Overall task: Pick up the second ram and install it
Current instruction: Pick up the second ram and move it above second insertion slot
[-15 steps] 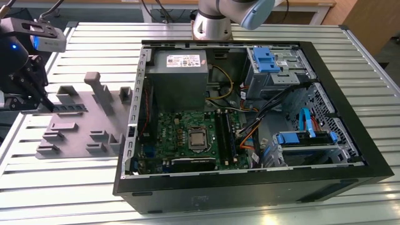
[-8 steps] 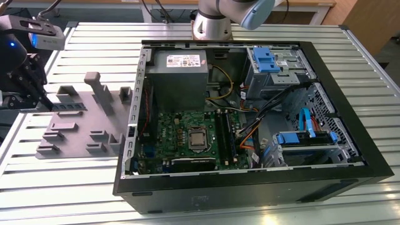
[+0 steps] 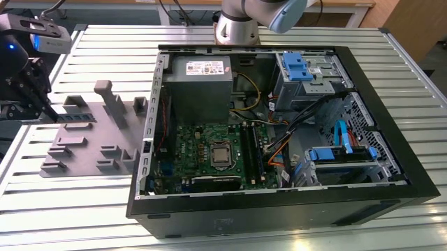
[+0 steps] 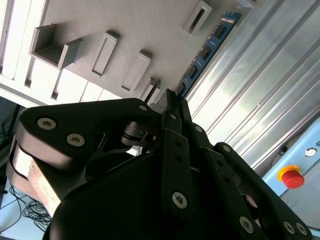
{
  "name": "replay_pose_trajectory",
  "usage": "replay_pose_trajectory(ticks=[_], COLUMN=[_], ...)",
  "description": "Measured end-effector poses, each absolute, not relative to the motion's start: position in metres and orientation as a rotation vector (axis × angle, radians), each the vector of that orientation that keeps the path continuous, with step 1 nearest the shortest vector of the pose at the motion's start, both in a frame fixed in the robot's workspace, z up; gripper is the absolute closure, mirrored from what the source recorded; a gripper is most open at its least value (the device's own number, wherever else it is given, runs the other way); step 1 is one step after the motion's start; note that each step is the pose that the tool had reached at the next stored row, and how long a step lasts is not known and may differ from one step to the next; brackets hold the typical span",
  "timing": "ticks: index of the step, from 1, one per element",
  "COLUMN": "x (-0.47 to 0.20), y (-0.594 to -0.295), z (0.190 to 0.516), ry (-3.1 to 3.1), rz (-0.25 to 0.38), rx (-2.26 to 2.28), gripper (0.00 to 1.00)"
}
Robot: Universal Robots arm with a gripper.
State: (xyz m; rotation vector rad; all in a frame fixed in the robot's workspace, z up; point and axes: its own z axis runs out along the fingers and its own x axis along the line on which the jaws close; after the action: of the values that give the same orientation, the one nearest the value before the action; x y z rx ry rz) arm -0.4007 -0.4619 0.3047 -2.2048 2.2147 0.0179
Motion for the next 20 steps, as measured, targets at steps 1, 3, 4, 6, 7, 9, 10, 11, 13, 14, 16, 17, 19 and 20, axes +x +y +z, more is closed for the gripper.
replay_pose_trajectory(ticks=[1, 3, 4, 6, 7, 9, 10, 11, 13, 14, 16, 17, 19, 20], x=[-0.4007, -0.4007, -0.4007, -0.4007, -0.4007, -0.4007, -0.4007, -0.4007, -0.4007, -0.4007, -0.4007, -0.4007, -0.4007, -0.4007], y=[-0.462, -0.4619, -0.4619, -0.462, -0.4619, -0.4619, -0.462, -0.462, -0.4619, -0.462, -0.4619, -0.4619, -0.4619, -0.4619], z=[0.3052, 0.3062, 0.3067, 0.3075, 0.3079, 0.3087, 0.3091, 0.3094, 0.3101, 0.3105, 0.3114, 0.3118, 0.3128, 0.3133], ry=[2.215, 2.215, 2.215, 2.215, 2.215, 2.215, 2.215, 2.215, 2.215, 2.215, 2.215, 2.215, 2.215, 2.215], rz=[0.018, 0.018, 0.018, 0.018, 0.018, 0.018, 0.018, 0.018, 0.018, 0.018, 0.018, 0.018, 0.018, 0.018], rx=[-2.205, -2.205, -2.205, -2.205, -2.205, -2.205, -2.205, -2.205, -2.205, -2.205, -2.205, -2.205, -2.205, -2.205], gripper=[0.86, 0.86, 0.86, 0.86, 0.86, 0.86, 0.86, 0.86, 0.86, 0.86, 0.86, 0.86, 0.86, 0.86])
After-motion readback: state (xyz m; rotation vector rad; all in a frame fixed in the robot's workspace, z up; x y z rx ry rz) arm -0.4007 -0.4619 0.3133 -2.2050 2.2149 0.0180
